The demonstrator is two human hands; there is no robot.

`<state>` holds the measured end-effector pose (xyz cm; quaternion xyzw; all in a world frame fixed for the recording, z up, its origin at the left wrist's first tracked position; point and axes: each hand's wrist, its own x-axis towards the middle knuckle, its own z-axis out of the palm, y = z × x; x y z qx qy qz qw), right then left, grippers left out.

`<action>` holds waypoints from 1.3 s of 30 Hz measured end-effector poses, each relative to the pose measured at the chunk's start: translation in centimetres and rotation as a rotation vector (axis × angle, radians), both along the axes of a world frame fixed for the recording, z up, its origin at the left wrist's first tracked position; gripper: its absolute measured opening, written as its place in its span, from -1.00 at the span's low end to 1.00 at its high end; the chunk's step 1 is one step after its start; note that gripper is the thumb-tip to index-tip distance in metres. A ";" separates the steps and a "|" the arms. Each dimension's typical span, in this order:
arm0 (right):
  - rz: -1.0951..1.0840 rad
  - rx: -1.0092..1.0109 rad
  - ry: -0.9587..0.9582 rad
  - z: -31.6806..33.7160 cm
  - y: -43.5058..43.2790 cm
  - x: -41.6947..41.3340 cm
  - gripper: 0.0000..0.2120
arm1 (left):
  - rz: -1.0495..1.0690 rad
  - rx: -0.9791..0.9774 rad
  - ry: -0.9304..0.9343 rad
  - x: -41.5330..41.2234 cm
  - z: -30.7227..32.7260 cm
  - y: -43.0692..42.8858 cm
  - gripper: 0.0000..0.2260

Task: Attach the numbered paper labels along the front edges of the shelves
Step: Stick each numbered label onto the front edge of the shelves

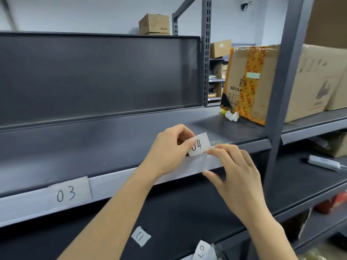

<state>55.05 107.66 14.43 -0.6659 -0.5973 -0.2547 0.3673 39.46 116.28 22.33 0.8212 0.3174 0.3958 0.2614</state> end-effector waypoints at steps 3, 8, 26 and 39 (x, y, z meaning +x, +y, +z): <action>0.001 0.002 -0.002 -0.1 0.1 0.0 -0.55 | 0.017 0.024 0.025 0.1 -0.1 -0.2 -0.95; 0.016 0.004 -0.002 -0.2 0.1 0.0 -0.57 | 0.078 0.122 0.047 0.6 -0.7 -0.7 -0.95; 0.068 -0.061 0.041 0.9 -0.1 0.4 -0.32 | 0.002 0.348 0.245 0.3 -1.3 -0.8 -0.93; 0.089 -0.011 -0.035 1.2 0.3 0.6 -0.51 | 0.112 0.878 0.563 -0.3 -3.2 -0.8 -0.63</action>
